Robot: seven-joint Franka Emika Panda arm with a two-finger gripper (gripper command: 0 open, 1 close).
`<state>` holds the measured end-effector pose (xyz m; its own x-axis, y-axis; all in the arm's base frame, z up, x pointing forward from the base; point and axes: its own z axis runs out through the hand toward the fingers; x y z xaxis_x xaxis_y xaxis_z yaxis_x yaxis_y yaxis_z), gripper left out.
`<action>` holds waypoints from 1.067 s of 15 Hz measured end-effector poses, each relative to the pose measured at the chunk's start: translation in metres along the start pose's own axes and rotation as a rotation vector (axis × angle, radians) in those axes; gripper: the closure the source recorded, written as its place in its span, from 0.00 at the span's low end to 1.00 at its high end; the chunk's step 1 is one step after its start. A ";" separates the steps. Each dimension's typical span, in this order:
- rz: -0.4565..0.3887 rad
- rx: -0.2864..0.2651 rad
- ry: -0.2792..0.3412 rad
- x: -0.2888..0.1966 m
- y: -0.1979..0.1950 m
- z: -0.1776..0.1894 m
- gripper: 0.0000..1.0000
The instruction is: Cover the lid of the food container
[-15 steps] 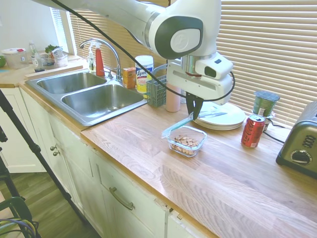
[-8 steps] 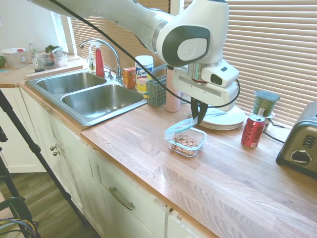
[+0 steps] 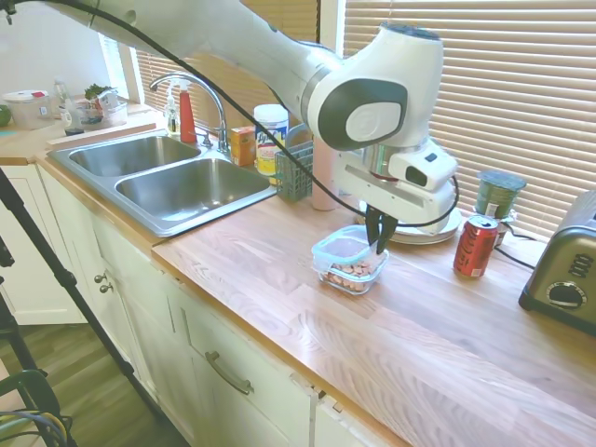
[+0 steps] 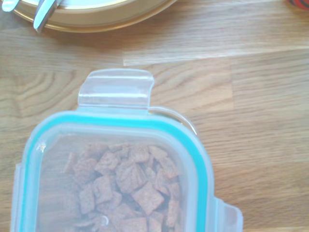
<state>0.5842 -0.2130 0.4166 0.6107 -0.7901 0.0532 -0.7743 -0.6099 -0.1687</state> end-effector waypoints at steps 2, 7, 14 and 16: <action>0.002 -0.011 -0.009 0.003 0.000 0.010 1.00; 0.002 -0.023 -0.009 0.013 -0.005 0.021 1.00; -0.014 -0.051 -0.017 0.017 -0.013 0.037 0.00; -0.019 -0.064 -0.012 0.016 -0.015 0.038 0.00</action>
<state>0.6116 -0.2142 0.3830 0.6273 -0.7775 0.0441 -0.7711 -0.6281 -0.1046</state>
